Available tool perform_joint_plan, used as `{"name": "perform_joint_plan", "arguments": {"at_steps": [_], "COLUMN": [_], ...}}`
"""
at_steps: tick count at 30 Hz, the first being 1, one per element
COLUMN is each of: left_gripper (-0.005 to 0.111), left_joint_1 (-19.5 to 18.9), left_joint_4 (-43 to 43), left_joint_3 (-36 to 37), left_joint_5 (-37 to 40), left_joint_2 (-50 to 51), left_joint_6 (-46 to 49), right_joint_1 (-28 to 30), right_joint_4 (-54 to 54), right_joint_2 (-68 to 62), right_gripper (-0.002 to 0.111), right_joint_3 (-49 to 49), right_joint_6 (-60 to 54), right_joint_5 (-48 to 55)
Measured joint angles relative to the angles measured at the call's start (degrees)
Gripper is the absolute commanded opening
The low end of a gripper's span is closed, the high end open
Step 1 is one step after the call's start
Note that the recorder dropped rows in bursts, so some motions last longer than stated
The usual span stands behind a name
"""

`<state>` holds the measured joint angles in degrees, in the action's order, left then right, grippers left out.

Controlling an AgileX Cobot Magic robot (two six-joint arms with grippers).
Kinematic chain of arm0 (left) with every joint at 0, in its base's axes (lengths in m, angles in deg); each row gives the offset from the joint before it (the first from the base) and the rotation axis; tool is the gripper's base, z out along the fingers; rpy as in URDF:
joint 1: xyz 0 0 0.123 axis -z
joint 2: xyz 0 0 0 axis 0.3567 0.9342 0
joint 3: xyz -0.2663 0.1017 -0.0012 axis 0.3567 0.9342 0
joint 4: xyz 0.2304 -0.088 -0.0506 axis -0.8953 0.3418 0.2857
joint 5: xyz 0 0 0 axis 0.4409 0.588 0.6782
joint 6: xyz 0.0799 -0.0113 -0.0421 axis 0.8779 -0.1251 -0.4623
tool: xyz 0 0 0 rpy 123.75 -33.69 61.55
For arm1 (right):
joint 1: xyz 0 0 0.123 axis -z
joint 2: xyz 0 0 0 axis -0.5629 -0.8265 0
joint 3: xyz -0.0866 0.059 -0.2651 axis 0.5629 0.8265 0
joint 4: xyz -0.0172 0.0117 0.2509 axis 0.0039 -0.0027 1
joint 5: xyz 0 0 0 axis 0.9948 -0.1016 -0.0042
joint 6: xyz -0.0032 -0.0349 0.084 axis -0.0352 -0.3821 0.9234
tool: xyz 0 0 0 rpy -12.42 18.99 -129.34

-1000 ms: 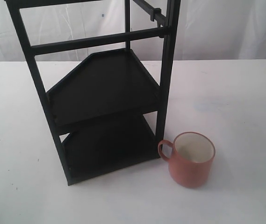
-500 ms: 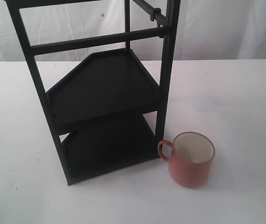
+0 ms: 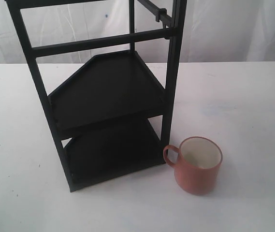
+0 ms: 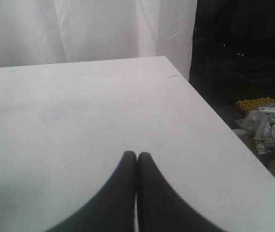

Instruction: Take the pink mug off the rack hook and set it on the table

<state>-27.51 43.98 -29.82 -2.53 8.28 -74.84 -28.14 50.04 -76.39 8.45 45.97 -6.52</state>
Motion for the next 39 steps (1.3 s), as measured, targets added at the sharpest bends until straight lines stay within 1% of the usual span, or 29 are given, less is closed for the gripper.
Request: {"name": "perform_joint_plan", "arguments": {"at_steps": [5,10,39], "left_gripper": [0.0,0.0,0.0], "left_joint_1": [0.0,0.0,0.0], "left_joint_4": [0.0,0.0,0.0], "left_joint_3": [0.0,0.0,0.0], "left_joint_5": [0.0,0.0,0.0], "left_joint_2": [0.0,0.0,0.0], "left_joint_6": [0.0,0.0,0.0], "right_joint_1": [0.11,0.11,0.11], "right_joint_4": [-0.11,2.23,2.61], "right_joint_2": [0.0,0.0,0.0], "right_gripper": [0.0,0.0,0.0], "right_joint_3": [0.0,0.0,0.0], "right_joint_6": [-2.73,-6.2,-6.2], "right_joint_5": [0.23,0.34,0.34]}}
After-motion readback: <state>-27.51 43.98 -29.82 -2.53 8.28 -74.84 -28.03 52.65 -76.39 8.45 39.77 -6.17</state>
